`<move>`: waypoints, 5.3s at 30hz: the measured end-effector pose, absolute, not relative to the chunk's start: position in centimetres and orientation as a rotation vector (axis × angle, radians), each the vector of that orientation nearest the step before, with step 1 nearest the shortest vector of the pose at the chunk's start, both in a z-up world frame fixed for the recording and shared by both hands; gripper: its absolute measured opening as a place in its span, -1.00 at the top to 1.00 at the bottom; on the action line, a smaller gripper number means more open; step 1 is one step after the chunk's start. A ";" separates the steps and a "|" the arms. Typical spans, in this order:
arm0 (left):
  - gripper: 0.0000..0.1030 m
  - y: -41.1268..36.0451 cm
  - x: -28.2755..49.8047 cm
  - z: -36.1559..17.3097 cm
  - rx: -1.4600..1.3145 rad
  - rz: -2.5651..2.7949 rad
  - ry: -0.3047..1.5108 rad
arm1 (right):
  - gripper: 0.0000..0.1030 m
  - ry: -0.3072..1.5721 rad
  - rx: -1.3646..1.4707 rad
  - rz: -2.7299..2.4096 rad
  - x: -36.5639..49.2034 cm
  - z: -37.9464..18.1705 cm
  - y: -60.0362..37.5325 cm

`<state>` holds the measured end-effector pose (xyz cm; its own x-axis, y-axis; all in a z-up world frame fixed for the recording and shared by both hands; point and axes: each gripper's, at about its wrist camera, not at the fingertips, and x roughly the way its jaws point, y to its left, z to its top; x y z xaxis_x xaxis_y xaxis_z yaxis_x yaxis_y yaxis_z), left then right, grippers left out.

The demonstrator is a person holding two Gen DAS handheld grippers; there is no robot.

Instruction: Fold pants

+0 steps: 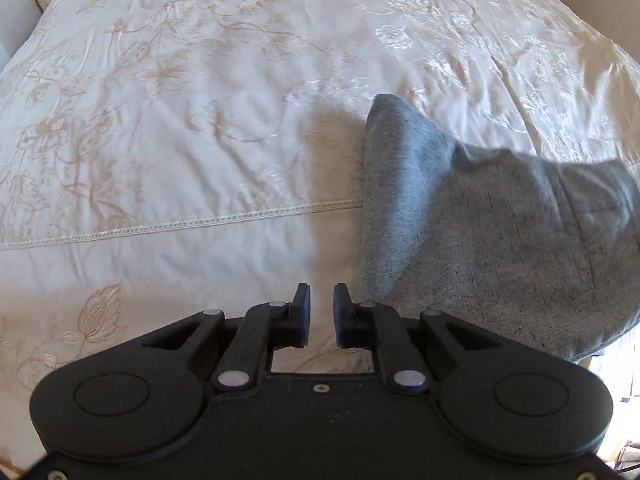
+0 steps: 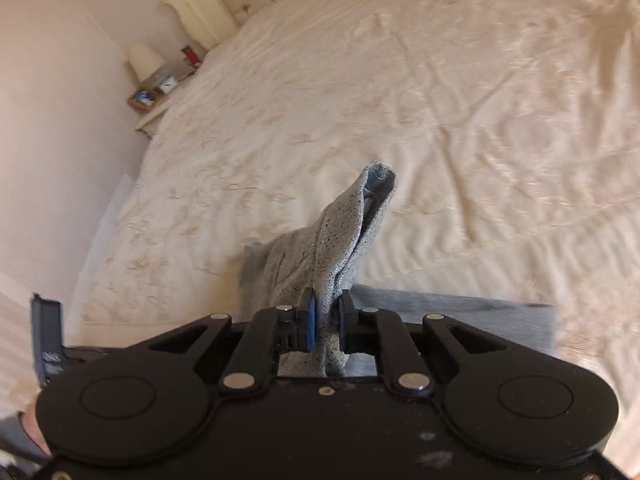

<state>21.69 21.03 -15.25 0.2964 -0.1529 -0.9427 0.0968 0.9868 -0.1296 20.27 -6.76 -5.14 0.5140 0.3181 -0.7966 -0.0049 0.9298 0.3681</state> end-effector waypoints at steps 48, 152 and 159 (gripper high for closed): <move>-1.00 14.2 24.2 -24.4 0.006 -0.178 1.410 | -0.29 1.192 0.379 -0.068 17.5 -20.2 -18.1; 0.24 15.1 22.0 -11.0 -0.169 0.147 1.076 | 0.34 1.007 0.026 0.208 24.5 -5.5 -2.7; 0.24 11.9 19.5 -8.6 -0.134 0.159 1.047 | 0.34 0.970 0.048 0.247 20.8 -1.9 -3.9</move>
<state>19.50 11.90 -8.65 0.4906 0.0668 -0.8688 -0.1940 0.9804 -0.0342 20.81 -3.88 -1.90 0.5400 0.2287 -0.8100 -0.1860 0.9710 0.1501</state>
